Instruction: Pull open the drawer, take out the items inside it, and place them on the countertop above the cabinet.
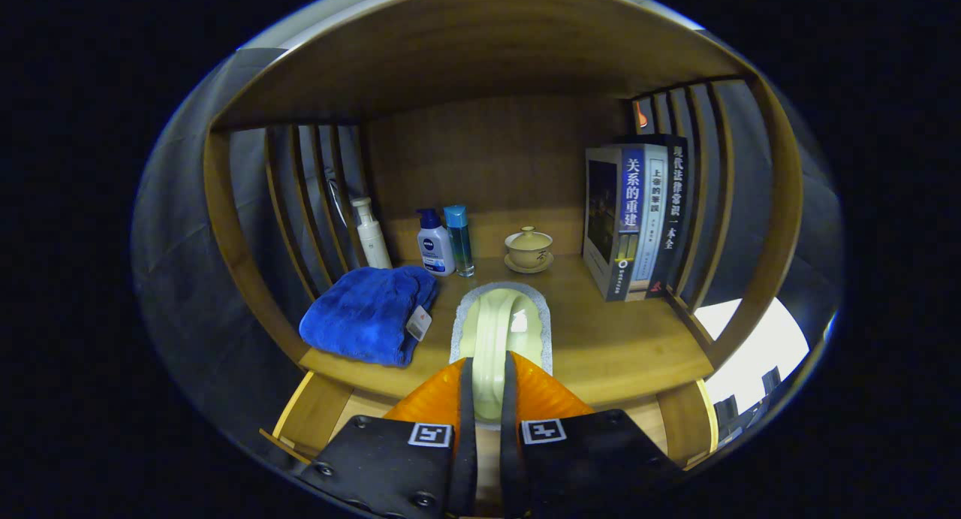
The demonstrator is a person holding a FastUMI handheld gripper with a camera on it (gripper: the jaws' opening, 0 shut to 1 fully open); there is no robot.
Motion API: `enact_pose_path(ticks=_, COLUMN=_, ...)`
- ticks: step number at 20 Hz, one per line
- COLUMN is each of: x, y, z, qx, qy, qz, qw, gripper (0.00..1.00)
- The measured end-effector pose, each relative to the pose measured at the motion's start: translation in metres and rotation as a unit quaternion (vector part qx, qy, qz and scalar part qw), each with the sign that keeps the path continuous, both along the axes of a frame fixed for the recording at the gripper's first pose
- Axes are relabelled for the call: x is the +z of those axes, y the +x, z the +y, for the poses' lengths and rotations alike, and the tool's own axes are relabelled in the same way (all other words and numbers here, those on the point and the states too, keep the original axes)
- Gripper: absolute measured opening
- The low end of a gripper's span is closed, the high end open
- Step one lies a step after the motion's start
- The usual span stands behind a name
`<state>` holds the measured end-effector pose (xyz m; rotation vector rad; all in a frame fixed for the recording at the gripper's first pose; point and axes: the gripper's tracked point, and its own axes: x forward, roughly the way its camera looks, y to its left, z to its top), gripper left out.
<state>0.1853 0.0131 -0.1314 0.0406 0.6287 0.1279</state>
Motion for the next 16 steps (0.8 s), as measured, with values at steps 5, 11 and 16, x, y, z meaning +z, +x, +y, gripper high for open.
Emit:
enact_pose_path(ticks=5, x=-0.027, y=0.042, z=0.004, qx=-0.006, qy=-0.005, qz=0.047, qw=0.999, gripper=0.21)
enact_pose_path(ticks=11, x=-0.059, y=0.056, z=0.012, qx=-0.008, qy=0.014, qz=0.089, qw=0.996, gripper=0.21)
enact_pose_path(ticks=16, x=-0.064, y=0.063, z=0.012, qx=-0.016, qy=0.009, qz=0.083, qw=0.996, gripper=0.3)
